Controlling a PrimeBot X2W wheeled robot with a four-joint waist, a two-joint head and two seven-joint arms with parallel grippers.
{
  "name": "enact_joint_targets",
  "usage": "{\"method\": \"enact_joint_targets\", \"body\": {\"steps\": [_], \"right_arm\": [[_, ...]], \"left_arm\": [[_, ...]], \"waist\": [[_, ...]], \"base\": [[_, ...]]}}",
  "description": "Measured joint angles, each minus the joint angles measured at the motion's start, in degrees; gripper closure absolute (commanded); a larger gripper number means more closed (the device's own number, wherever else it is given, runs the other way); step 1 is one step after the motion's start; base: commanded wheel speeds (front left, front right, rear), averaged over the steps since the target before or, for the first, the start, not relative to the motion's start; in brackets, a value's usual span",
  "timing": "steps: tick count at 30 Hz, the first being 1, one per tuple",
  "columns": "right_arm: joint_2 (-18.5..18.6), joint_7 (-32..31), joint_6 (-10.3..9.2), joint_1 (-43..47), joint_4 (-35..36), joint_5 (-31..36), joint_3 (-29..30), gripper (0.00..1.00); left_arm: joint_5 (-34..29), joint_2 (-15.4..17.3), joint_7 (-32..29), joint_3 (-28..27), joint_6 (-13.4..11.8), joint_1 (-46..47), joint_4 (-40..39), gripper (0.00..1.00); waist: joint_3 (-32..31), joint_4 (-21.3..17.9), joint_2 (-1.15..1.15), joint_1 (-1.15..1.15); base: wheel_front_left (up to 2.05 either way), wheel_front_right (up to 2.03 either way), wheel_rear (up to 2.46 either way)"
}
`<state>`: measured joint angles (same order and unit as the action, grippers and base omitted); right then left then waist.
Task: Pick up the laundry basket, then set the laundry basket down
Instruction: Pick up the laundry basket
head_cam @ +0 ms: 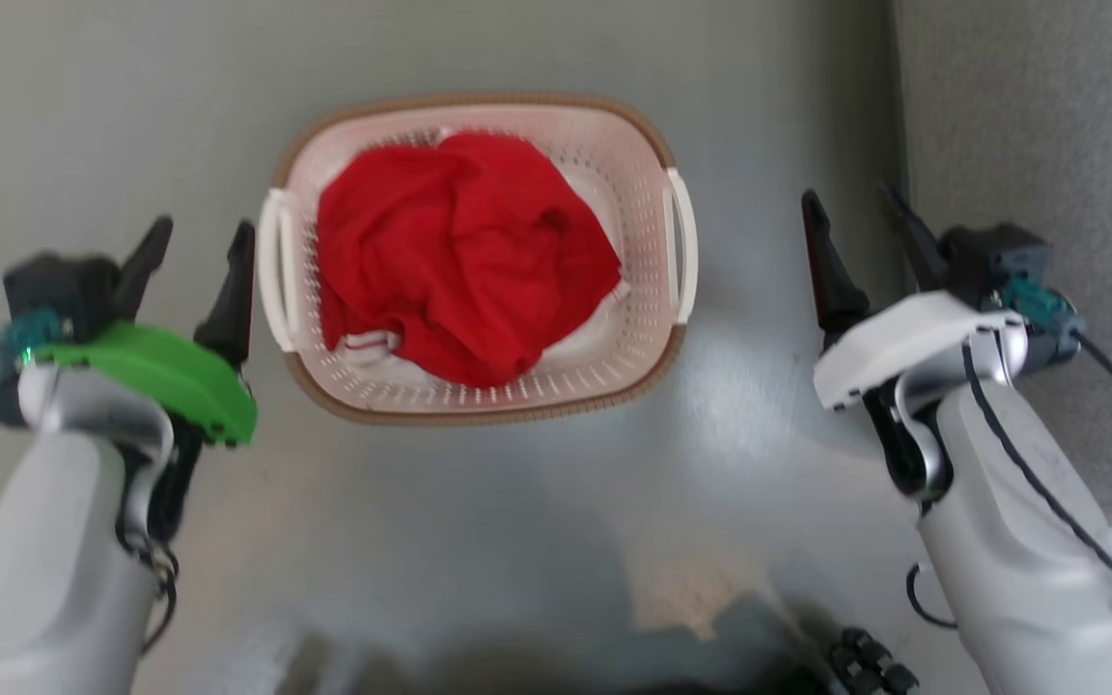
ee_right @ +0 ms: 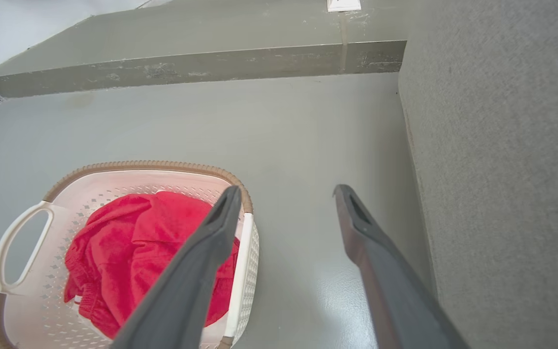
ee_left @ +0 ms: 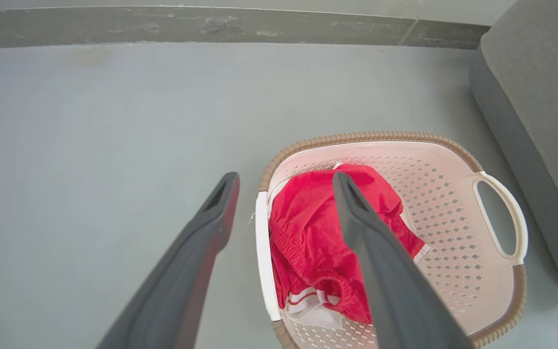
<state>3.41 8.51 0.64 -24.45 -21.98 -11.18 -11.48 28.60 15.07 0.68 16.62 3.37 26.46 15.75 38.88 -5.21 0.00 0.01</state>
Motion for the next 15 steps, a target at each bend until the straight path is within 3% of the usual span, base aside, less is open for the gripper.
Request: {"method": "enact_joint_targets", "body": {"steps": [15], "right_arm": [[0.00, -0.64, 1.21, -11.62, -9.02, -2.33, -5.80, 0.00]], "left_arm": [[0.02, 1.08, -3.48, 1.76, 2.55, 12.21, 10.43, 0.00]], "waist": [[10.88, -1.74, 0.00, 0.01]], "base": [[0.00, 0.00, 0.00]]}}
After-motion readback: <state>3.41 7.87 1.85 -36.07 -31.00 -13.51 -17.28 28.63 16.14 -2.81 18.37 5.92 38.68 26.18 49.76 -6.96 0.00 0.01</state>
